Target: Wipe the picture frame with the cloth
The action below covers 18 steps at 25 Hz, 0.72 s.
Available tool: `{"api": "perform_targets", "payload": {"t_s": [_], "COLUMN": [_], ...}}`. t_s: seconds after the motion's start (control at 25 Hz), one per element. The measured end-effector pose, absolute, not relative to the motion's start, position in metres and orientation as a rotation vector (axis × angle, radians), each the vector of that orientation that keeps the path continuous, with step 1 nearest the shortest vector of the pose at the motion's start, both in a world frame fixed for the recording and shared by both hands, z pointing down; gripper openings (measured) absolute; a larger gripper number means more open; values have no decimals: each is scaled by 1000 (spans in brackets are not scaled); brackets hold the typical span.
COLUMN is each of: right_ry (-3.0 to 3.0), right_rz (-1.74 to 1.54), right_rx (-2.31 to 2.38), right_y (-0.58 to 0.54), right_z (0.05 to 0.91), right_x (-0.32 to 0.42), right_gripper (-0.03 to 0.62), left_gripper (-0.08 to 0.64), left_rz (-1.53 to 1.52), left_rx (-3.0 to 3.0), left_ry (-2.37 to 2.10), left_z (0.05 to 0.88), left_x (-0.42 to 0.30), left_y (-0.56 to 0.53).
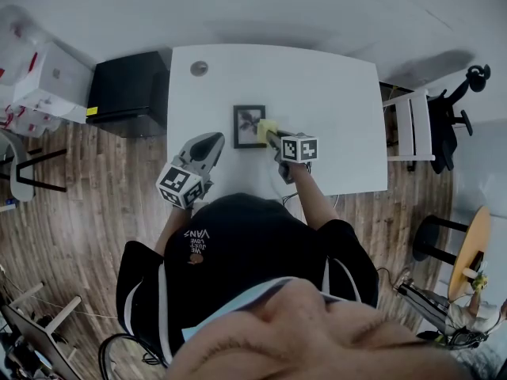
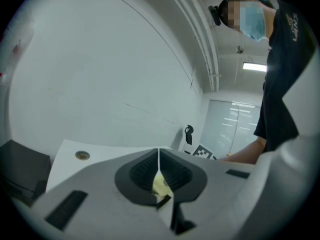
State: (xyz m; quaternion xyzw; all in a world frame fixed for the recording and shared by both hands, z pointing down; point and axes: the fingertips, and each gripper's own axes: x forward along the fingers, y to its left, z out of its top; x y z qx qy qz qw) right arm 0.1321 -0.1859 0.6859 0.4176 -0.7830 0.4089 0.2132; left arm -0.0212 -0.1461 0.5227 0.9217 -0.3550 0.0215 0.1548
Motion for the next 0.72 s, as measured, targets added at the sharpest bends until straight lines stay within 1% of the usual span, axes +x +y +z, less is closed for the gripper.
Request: {"api": "perform_targets", "payload": {"t_s": [0.28, 0.52, 0.72], "right_ry": [-2286, -2460, -2562], "right_rz": [975, 905, 756], "right_rx": [1185, 1272, 1320], "right_y": [-206, -223, -228], "right_z": [649, 601, 561], "right_x": [119, 107, 101], "right_gripper": [40, 40, 40], "left_gripper": [17, 17, 17], "left_rz": [88, 83, 82], "left_rx": [2670, 2690, 2721], "left_ry": [-1009, -1032, -1046], "left_z": [520, 510, 502], "left_x": [-19, -22, -23], "left_y": [-150, -162, -171]}}
